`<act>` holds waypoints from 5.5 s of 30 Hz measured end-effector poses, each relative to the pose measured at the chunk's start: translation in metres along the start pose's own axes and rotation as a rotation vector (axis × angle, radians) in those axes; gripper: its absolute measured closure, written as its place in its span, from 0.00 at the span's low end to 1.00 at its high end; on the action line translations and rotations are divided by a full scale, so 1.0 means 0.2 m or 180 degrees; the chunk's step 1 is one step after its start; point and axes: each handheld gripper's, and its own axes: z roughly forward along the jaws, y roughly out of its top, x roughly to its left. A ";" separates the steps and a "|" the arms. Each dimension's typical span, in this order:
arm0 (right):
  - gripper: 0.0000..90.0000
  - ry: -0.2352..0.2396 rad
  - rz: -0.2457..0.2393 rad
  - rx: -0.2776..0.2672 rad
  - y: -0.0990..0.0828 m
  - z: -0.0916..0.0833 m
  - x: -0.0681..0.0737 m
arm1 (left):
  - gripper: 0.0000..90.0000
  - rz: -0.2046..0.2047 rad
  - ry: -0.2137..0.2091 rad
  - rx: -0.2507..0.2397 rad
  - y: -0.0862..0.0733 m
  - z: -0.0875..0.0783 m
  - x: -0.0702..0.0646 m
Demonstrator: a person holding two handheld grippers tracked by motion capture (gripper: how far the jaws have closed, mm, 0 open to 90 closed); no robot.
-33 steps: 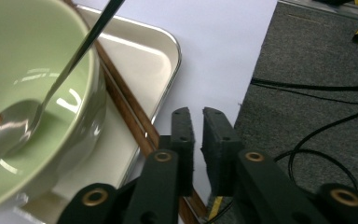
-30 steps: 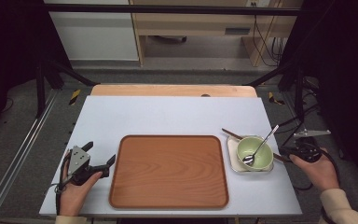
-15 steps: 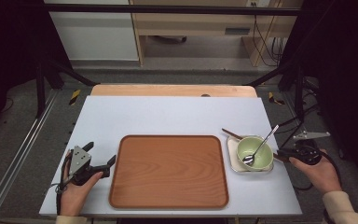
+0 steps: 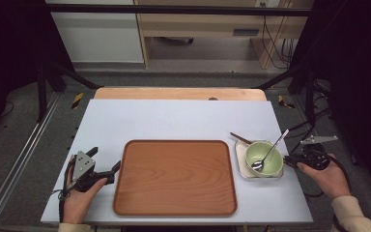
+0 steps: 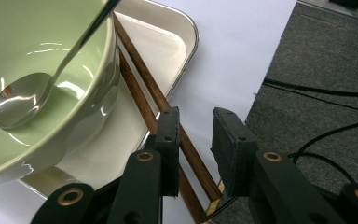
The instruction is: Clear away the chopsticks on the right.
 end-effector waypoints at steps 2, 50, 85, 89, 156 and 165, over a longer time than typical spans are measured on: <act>0.80 0.0003 0.0007 0.0016 0.00 0.00 0.00 | 0.06 -0.0003 -0.0007 -0.0001 0.00 0.00 0.00; 0.94 -0.0714 0.0818 -0.0145 -0.06 -0.14 0.24 | 0.06 -0.0011 0.0030 -0.0064 0.00 -0.01 0.02; 0.94 -0.0381 -0.0040 -0.0792 0.28 -0.41 0.84 | 0.06 -0.0144 0.0012 -0.0182 -0.01 -0.03 0.05; 0.94 -0.0251 -0.0247 -0.0581 0.29 -0.26 0.99 | 0.06 -0.0160 0.0002 -0.0199 -0.01 -0.03 0.05; 0.93 0.0280 0.0087 0.0229 -0.01 0.14 1.28 | 0.06 -0.0164 0.0028 -0.0202 0.00 -0.04 0.06; 0.87 0.0309 0.0057 0.0166 -0.01 0.12 1.29 | 0.06 -0.0153 0.0027 -0.0201 0.01 -0.04 0.06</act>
